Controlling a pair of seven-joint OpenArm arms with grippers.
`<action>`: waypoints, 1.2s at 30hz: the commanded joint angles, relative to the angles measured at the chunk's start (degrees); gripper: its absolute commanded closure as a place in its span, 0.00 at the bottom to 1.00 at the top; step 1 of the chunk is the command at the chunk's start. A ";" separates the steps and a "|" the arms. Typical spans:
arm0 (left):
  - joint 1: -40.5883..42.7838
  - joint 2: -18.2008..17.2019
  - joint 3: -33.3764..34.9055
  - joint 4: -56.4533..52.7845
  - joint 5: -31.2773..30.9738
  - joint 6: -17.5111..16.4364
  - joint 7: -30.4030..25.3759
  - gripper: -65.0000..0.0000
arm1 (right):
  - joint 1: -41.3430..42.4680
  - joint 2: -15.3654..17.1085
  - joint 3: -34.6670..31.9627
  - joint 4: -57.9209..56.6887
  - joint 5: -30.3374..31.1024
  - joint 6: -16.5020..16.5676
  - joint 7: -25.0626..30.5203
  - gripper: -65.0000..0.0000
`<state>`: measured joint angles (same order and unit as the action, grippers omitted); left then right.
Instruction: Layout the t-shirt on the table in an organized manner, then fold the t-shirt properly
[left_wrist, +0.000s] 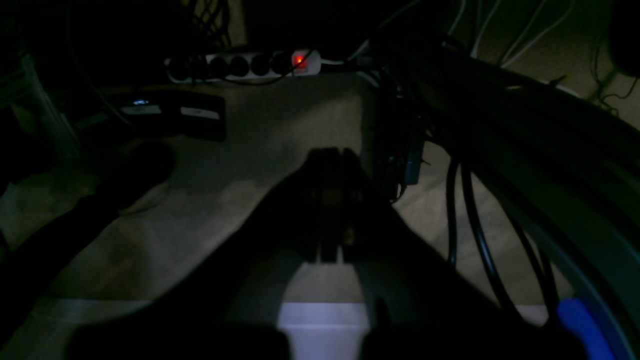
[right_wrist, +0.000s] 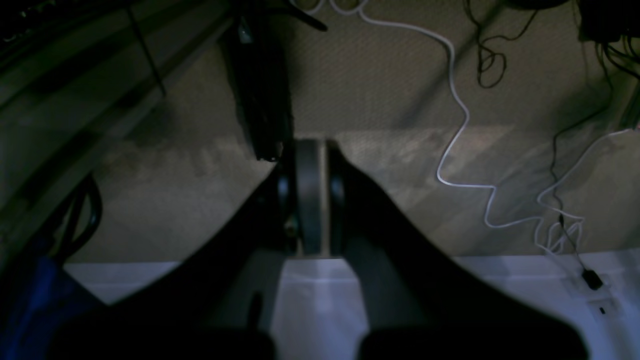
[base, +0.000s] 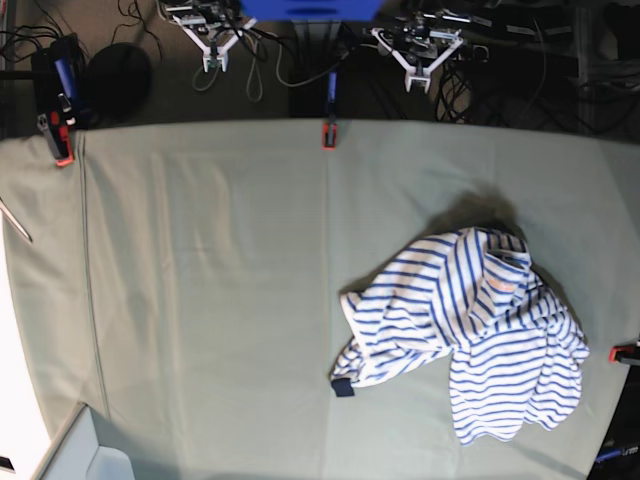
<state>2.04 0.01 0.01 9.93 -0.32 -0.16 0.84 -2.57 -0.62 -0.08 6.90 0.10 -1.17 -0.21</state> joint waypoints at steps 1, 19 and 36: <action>0.55 -0.05 0.03 0.31 -0.08 0.38 -0.27 1.00 | -0.29 0.14 -0.06 0.18 0.30 1.48 0.08 1.00; 0.99 -0.14 0.03 0.31 -0.08 0.38 -0.27 1.00 | -0.73 0.14 -0.06 0.18 0.30 1.48 0.16 1.00; 1.60 -0.93 0.03 0.40 -0.17 0.38 -0.36 1.00 | -6.62 0.05 -0.06 10.64 0.30 1.48 -0.19 1.00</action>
<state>3.18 -0.93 0.01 10.17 -0.34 -0.12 0.58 -8.60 -0.64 -0.08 17.58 0.10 -1.10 -0.19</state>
